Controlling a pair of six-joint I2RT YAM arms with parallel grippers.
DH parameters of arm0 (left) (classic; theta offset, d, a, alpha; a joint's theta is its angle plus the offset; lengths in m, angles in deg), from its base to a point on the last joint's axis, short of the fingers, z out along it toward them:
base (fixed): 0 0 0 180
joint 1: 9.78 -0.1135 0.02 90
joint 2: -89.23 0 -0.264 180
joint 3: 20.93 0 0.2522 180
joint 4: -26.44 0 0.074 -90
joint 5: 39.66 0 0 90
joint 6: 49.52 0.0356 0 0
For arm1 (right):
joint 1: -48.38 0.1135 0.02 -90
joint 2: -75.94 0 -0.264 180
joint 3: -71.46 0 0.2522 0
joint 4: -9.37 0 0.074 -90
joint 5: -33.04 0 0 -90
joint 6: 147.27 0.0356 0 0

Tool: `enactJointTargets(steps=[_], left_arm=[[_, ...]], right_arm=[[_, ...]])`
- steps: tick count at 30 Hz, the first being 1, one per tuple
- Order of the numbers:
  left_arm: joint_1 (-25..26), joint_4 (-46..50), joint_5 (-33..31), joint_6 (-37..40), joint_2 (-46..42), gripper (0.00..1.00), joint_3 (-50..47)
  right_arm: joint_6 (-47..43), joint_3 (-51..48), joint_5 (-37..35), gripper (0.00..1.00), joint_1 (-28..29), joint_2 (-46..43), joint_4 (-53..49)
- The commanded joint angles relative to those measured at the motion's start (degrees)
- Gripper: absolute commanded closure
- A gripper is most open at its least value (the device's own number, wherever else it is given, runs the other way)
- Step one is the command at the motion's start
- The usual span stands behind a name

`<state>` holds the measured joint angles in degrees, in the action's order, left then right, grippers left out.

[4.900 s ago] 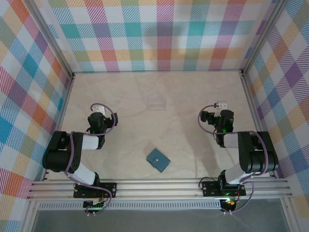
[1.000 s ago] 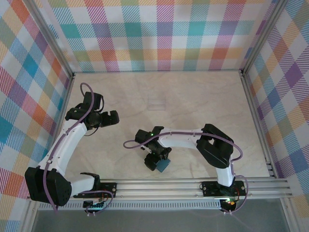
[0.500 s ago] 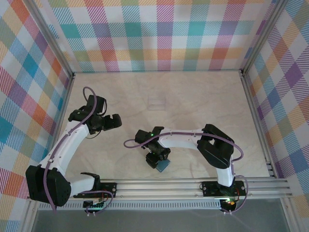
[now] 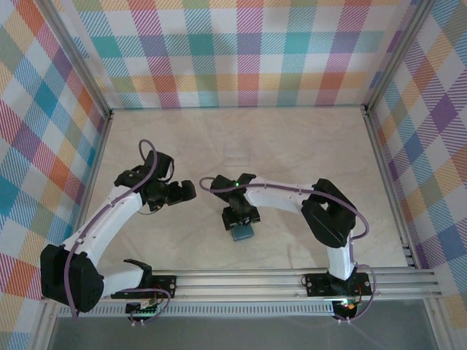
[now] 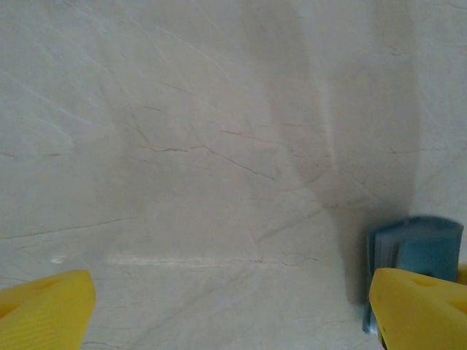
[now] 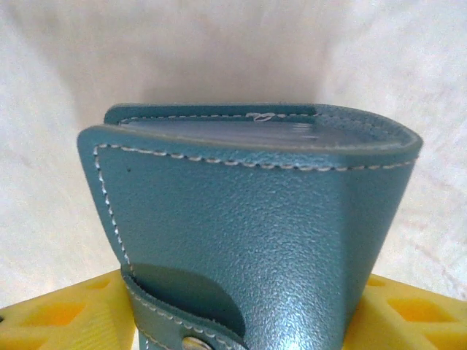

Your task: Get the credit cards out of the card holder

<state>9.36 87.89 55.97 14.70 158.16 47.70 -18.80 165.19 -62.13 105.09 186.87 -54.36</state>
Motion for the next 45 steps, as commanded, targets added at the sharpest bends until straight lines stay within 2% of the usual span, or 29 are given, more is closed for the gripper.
enactJointTargets(steps=[1,5,10,13,16,24,29,34,40,45], left_arm=[[1.2,-1.5,1.4,-2.4,0.2,0.04,-1.3],[1.6,-2.2,2.4,-3.3,0.1,0.05,-2.7],[2.7,-2.5,2.3,-3.6,0.3,0.06,-3.2],[3.5,-2.9,2.3,-3.9,1.1,0.06,-3.3],[4.4,-3.1,2.3,-4.0,2.3,0.06,-2.7],[7.6,-4.6,1.6,-5.6,5.3,0.07,-1.2],[10.6,-8.2,3.5,-7.5,8.6,0.12,-0.7],[14.6,-13.7,6.8,-10.6,14.2,0.24,0.1],[17.6,-20.5,11.5,-14.5,20.2,0.36,1.0],[20.2,-17.9,9.1,-13.6,24.0,0.46,4.9]], right_arm=[[7.3,3.2,-0.2,0.32,-1.3,2.5,0.6],[9.9,4.9,0.4,0.3,-2.2,4.7,0.3],[12.2,2.2,2.7,0.26,-2.3,4.4,2.9],[12.7,1.5,3.4,0.18,-2.5,3.7,3.7],[12.4,0.4,4.6,0.11,-3.1,1.1,5.2],[9.2,-8.3,12.1,0.1,-8.0,-10.4,13.3],[5.5,-15.6,18.2,0.17,-13.0,-15.4,19.4],[1.1,-21.1,24.6,0.31,-17.7,-16.7,26.5],[-2.0,-23.8,31.0,0.47,-20.9,-12.9,33.1],[-3.0,-24.0,34.7,0.52,-21.6,-9.4,36.7]])
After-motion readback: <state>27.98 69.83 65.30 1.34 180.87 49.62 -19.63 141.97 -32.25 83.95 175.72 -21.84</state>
